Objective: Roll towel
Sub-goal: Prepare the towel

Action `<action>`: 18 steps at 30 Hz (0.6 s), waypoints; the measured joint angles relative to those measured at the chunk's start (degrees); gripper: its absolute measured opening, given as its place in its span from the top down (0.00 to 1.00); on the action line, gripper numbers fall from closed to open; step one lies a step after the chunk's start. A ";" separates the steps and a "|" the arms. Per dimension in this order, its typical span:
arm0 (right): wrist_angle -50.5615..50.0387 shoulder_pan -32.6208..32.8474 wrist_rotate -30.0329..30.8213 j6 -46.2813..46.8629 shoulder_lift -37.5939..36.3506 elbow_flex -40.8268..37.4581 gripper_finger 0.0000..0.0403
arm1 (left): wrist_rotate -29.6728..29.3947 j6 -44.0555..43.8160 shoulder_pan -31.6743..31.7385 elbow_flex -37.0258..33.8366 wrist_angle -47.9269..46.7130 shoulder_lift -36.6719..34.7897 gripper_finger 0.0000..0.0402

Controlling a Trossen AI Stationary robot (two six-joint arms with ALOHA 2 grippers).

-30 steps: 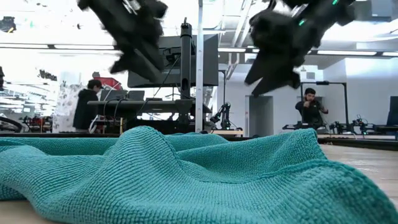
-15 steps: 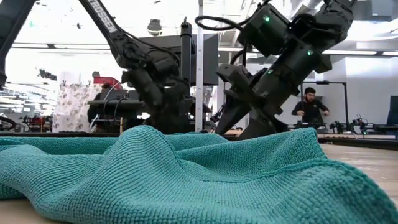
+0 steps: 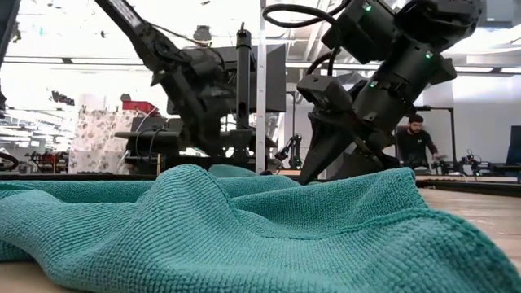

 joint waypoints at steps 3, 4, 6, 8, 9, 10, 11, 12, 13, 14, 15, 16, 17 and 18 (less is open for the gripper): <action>-0.02 -0.75 -0.51 -1.28 0.00 -0.02 0.50 | -0.24 0.79 1.10 0.07 0.05 -1.02 0.65; 0.06 -0.88 -0.52 -1.39 0.00 -0.05 0.50 | -0.25 0.75 1.74 0.06 -0.59 -0.74 0.65; 0.15 -1.00 -0.61 -1.40 0.02 -0.07 0.50 | -0.33 0.21 3.01 0.04 -1.71 0.77 0.65; 0.37 -1.02 -0.57 -1.42 0.03 -0.09 0.50 | -0.04 -1.58 4.65 0.02 -3.18 2.46 0.65; 0.44 -1.02 -0.57 -1.42 0.04 -0.11 0.50 | 0.91 -2.24 5.51 0.00 -3.78 3.32 0.65; 0.50 -1.02 -0.55 -1.40 0.07 -0.11 0.50 | 2.69 -2.63 6.46 0.00 -4.15 4.15 0.65; 0.52 -1.02 -0.48 -1.33 0.07 -0.11 0.50 | 4.95 -2.74 7.28 0.00 -4.76 4.86 0.65; 0.54 -1.02 -0.46 -1.28 0.07 -0.11 0.50 | 6.75 -2.33 7.96 0.00 -5.42 5.54 0.65; 0.58 -1.02 -0.46 -1.22 0.07 -0.11 0.50 | 7.63 -1.47 8.46 0.00 -6.13 6.09 0.65; 0.61 -1.00 -0.43 -1.16 0.09 -0.11 0.50 | 7.65 0.16 8.82 0.00 -6.95 6.50 0.65; 0.61 -0.89 -0.35 -1.16 0.09 -0.11 0.50 | 7.66 2.54 9.14 0.00 -7.78 7.03 0.65; 0.63 -0.86 -0.16 -1.16 0.11 -0.11 0.50 | 7.64 4.93 9.20 -0.04 -8.13 7.50 0.65; 0.65 -0.86 -0.11 -1.16 0.11 -0.11 0.50 | 7.54 7.12 9.19 -0.20 -7.81 7.82 0.65; 0.68 -0.89 -0.13 -1.14 0.11 -0.13 0.50 | 7.53 9.36 8.96 -0.37 -7.39 8.07 0.65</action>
